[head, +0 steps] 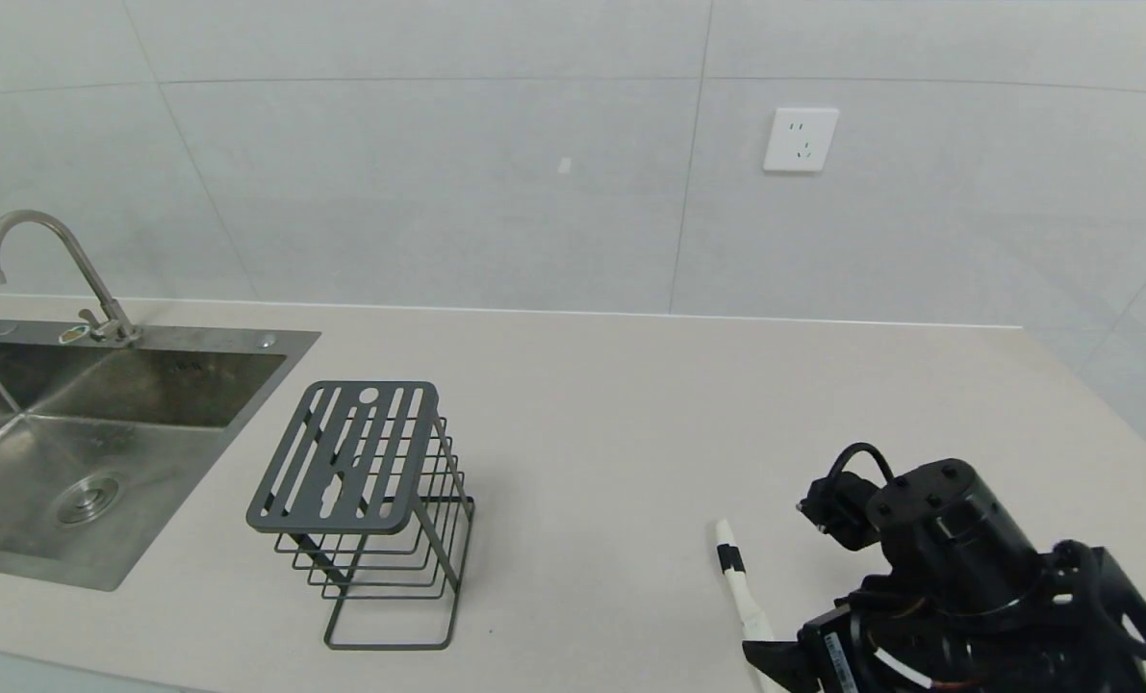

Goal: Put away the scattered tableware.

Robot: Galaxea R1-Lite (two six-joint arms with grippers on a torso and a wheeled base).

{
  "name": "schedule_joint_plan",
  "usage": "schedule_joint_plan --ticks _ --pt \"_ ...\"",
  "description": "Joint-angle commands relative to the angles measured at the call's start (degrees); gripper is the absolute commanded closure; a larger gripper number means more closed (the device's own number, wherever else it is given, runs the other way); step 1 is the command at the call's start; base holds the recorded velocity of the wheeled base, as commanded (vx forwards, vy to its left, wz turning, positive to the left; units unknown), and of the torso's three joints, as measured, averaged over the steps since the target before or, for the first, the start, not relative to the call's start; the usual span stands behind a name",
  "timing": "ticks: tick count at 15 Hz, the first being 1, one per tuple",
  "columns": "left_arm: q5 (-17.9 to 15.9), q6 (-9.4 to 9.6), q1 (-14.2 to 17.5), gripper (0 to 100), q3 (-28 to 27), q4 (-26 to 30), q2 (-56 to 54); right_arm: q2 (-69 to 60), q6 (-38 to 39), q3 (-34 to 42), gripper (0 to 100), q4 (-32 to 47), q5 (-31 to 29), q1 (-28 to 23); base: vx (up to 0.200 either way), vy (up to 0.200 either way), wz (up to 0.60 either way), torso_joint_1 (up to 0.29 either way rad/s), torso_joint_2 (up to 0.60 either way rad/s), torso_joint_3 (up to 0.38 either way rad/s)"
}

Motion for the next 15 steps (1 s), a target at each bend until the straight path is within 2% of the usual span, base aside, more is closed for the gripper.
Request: schedule_joint_plan --ticks 1,6,12,15 --pt "-0.1 -0.07 0.0 0 0.0 -0.1 0.1 8.0 0.1 0.2 0 -3.9 -3.8 2.1 0.000 0.000 0.00 0.000 0.00 0.000" --pt "0.0 -0.07 0.0 0 0.0 -0.1 0.1 14.1 -0.1 -0.6 0 -4.5 -7.8 2.6 0.000 0.000 0.00 0.000 0.00 0.000" --pt "0.0 -0.25 -0.1 0 0.0 -0.1 0.1 16.8 -0.1 -4.2 0 -4.9 -8.8 1.4 0.000 0.000 0.00 0.000 0.00 0.000" --pt "0.0 -0.25 -0.1 0 0.0 -0.1 0.1 19.1 -0.3 -4.2 0 -7.9 -9.3 1.5 0.000 0.000 0.00 0.000 0.00 0.000"
